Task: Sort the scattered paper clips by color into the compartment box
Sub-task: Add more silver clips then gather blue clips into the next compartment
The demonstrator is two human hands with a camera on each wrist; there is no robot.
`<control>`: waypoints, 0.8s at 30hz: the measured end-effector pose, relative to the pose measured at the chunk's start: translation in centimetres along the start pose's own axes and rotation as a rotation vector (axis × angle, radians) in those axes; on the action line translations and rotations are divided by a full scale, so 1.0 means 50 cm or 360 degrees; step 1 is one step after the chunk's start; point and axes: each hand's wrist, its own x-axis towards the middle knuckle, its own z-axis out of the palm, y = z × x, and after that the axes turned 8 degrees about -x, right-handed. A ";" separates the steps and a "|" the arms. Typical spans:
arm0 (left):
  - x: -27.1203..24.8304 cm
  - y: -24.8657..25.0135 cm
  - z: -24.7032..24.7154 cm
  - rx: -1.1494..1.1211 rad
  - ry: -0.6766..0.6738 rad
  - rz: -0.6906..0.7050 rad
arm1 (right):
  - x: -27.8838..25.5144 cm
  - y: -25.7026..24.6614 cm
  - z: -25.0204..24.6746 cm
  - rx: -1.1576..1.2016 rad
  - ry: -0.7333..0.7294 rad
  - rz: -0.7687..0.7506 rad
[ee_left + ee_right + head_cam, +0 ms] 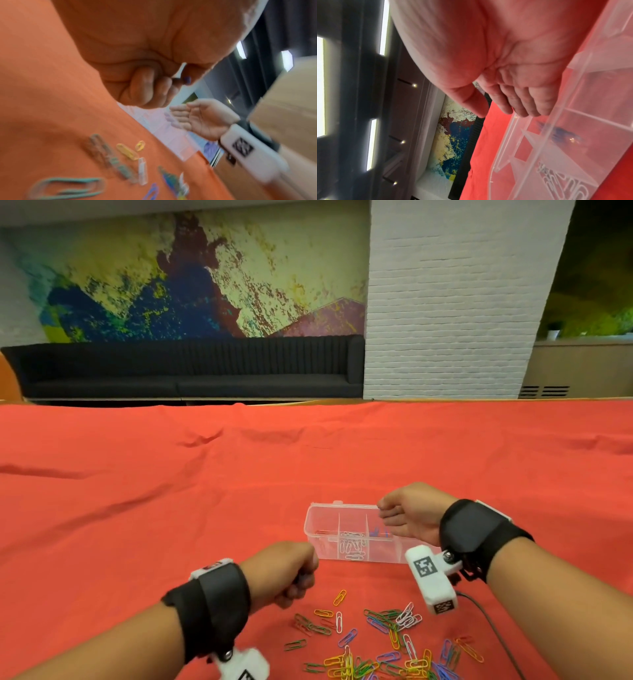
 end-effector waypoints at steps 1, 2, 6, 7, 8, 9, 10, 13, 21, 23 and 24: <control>0.004 0.010 0.003 -0.0163 -0.0018 -0.0031 | -0.004 0.002 -0.004 0.0021 -0.0006 -0.0025; 0.012 0.019 0.006 -0.0261 -0.0040 -0.0038 | -0.010 0.003 -0.009 0.0047 0.0004 -0.0064; 0.063 0.052 0.026 -0.0493 -0.0056 0.0077 | -0.070 0.012 -0.040 -0.0207 0.0067 -0.0257; 0.078 0.060 0.033 -0.0558 -0.0064 0.0113 | -0.094 0.022 -0.049 -0.0388 0.0047 -0.0307; 0.094 0.067 0.040 -0.0616 -0.0067 0.0137 | -0.117 0.035 -0.058 -0.0582 0.0007 -0.0349; 0.108 0.075 0.047 -0.0660 -0.0058 0.0145 | -0.139 0.053 -0.068 -0.0793 -0.0047 -0.0385; 0.122 0.082 0.053 -0.0703 -0.0045 0.0134 | -0.157 0.074 -0.080 -0.1034 -0.0096 -0.0407; 0.151 0.110 0.071 -0.0872 -0.0034 0.0059 | -0.192 0.138 -0.117 -0.1721 -0.0096 -0.0326; 0.198 0.166 0.123 -0.0793 -0.0003 -0.0053 | -0.208 0.198 -0.148 -0.2074 -0.0038 -0.0195; 0.198 0.174 0.126 -0.0756 -0.0052 -0.0061 | -0.206 0.198 -0.141 -0.2131 -0.0048 -0.0165; 0.197 0.176 0.126 -0.0736 -0.0089 -0.0068 | -0.206 0.198 -0.138 -0.2148 -0.0043 -0.0155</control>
